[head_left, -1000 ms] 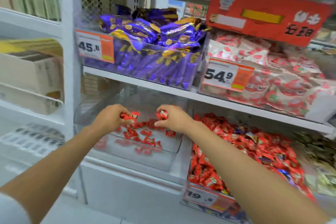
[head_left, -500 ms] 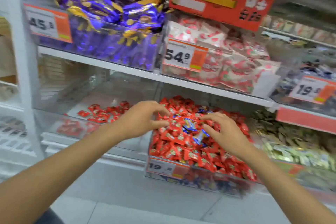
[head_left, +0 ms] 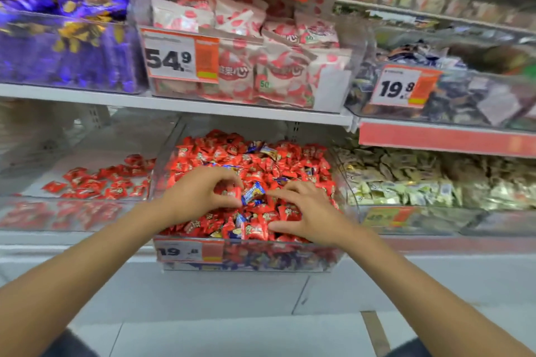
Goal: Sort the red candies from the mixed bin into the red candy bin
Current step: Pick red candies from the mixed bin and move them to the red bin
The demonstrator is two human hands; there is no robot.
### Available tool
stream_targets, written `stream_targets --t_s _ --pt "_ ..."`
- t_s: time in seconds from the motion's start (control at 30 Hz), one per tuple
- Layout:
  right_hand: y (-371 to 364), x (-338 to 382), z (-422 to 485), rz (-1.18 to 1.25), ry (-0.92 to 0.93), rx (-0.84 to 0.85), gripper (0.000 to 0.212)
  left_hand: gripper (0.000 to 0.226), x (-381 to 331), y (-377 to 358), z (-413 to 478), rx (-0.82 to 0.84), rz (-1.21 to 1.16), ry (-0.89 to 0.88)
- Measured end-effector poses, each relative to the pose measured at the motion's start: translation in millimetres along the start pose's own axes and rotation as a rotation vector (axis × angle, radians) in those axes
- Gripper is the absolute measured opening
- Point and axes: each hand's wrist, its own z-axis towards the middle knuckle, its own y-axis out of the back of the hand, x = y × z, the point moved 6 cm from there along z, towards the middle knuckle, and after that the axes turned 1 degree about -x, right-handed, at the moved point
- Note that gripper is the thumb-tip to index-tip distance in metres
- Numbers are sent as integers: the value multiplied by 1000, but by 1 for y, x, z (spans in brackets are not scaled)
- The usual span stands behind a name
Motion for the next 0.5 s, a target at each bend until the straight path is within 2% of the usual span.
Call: stream_targets --t_s 0.07,0.13,0.27,0.33,0.37,0.47,0.5 --pt "-9 6 7 -92 25 45 67 23 3 7 1 -82 -59 10" --pt "-12 7 14 -135 34 37 62 22 7 10 3 -111 -34 36" --pt "-1 0 23 60 27 -45 32 29 14 2 2 -40 -34 81" --pt "2 0 23 120 30 -81 24 25 14 1 2 -25 -16 67" --pt "5 0 23 159 29 -105 22 31 14 2 3 -19 36 58" --pt "14 -2 21 241 1 -172 17 76 14 0 2 79 291 26" --pt "18 -3 20 250 0 -206 14 79 14 -3 1 117 367 11"
